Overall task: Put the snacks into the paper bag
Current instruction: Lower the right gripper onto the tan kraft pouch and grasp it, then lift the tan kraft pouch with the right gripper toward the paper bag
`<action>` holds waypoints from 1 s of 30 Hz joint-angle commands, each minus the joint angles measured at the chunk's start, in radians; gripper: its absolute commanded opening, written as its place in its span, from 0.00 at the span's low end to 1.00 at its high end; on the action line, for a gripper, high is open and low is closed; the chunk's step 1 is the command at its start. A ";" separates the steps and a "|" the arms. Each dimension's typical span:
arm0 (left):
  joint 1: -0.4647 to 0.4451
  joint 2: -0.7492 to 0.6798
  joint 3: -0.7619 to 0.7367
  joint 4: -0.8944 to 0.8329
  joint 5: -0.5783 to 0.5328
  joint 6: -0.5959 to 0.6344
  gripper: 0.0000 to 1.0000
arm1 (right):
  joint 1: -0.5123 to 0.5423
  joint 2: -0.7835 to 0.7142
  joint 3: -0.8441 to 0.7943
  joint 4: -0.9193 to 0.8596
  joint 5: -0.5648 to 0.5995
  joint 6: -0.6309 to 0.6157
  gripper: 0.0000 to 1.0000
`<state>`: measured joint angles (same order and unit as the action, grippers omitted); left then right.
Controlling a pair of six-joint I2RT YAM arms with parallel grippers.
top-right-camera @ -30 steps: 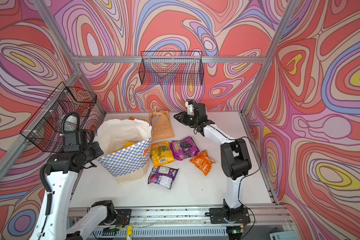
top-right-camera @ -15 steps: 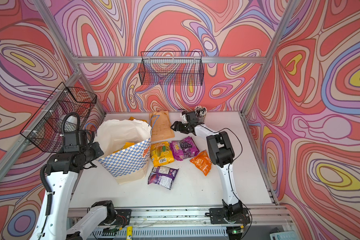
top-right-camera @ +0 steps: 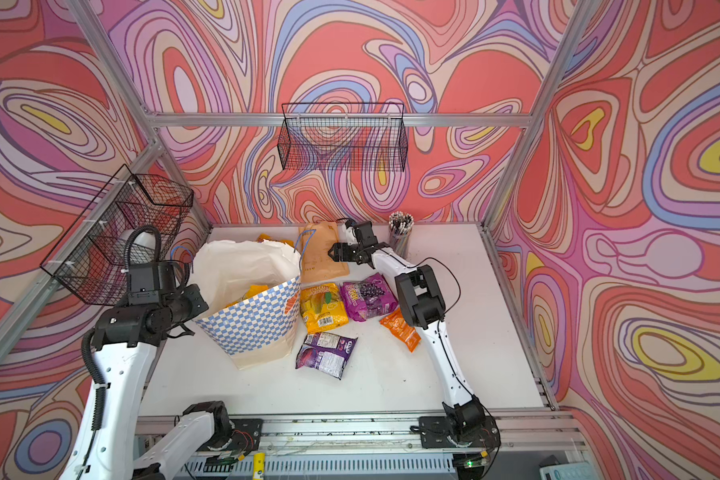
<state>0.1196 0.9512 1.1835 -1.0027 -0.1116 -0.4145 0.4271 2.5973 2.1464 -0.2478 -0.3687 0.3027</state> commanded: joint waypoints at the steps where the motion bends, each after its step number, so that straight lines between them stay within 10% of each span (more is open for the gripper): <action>1: 0.006 -0.015 -0.015 0.004 0.005 0.005 0.00 | 0.067 0.055 0.007 -0.151 0.176 -0.041 0.86; 8: 0.006 -0.022 -0.020 0.003 0.018 0.002 0.00 | 0.128 0.061 -0.002 -0.217 0.278 0.011 0.77; 18: 0.006 -0.037 -0.014 -0.012 0.037 0.006 0.00 | 0.099 0.013 -0.074 -0.103 0.141 0.059 0.02; 30: 0.004 -0.036 0.010 0.024 0.327 0.027 0.00 | 0.017 -0.416 -0.294 -0.010 0.046 0.153 0.00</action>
<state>0.1196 0.9184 1.1725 -0.9943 0.0933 -0.3946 0.4587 2.3157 1.8542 -0.2596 -0.3016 0.4290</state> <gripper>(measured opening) 0.053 0.050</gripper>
